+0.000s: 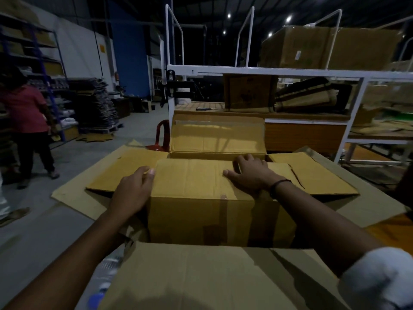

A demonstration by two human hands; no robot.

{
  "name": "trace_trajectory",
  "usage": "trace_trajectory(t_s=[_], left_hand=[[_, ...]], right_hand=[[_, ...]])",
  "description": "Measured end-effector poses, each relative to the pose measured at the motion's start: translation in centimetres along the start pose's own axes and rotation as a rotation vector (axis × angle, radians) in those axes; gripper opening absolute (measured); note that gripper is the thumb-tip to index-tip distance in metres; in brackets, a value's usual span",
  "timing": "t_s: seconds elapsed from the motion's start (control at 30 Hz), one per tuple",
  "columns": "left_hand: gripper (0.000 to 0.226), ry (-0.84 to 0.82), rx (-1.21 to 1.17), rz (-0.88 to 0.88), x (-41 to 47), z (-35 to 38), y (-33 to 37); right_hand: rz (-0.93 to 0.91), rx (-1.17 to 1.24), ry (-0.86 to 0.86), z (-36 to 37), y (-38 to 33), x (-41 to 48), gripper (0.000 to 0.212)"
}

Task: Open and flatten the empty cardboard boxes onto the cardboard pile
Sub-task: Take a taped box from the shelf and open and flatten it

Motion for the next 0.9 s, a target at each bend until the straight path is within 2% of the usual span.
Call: trace_trajectory(t_s=[0.1,0.2,0.27,0.3,0.37,0.4,0.47,0.53,0.63,0.73,0.8,0.9], left_hand=[[0.061,-0.043,-0.255,-0.119,0.6,-0.3,-0.4],[0.091,-0.044,-0.632,-0.271,0.8,-0.6,-0.5],[0.098,-0.055,-0.796,-0.302,0.9,-1.2,-0.2],[0.095,-0.069,-0.845,-0.311,0.9,-1.5,-0.2],[0.088,-0.191,-0.893,-0.288,1.1,-1.2,0.2],[0.091,-0.303,-0.824,-0.255,1.1,-0.5,0.5],[0.088,-0.513,-0.573,-0.178,0.4,1.2,1.3],[0.077,-0.619,-0.353,-0.114,-0.4,2.4,2.6],[0.07,-0.746,-0.153,0.015,-2.1,5.0,5.1],[0.059,-0.71,0.117,0.153,-3.0,7.3,6.5],[0.063,-0.599,0.195,0.199,-3.4,7.9,7.6],[0.056,-0.521,0.253,0.287,-3.6,8.8,8.7]], right_hand=[[-0.052,0.013,0.177,-4.1,-1.0,-1.8,0.066],[-0.089,-0.027,0.368,-8.3,-2.3,-5.3,0.048],[-0.116,0.041,0.453,-11.2,-2.8,-8.4,0.039],[-0.12,0.115,0.436,-12.2,-2.8,-9.8,0.038],[-0.083,0.315,0.23,-12.6,-2.3,-11.3,0.043],[-0.045,0.359,0.072,-11.6,-2.1,-11.7,0.041],[-0.029,0.258,-0.175,-8.4,-2.1,-12.0,0.029],[-0.097,0.096,-0.244,-5.0,-2.2,-11.3,0.027],[-0.104,0.024,-0.306,0.4,-1.8,-9.8,0.042],[-0.061,0.093,-0.339,4.2,-1.3,-8.9,0.038],[-0.049,0.158,-0.273,5.0,-1.1,-8.5,0.047],[-0.072,0.092,-0.123,4.8,-1.3,-8.5,0.054]])
Point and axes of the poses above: each hand's wrist, its own x-axis towards the middle knuckle, its own z-axis out of the palm, y = z × x, the point moved 10 cm from there along x, towards the middle knuckle, and after that the axes turned 7 degrees about z, right-handed, at the moved point
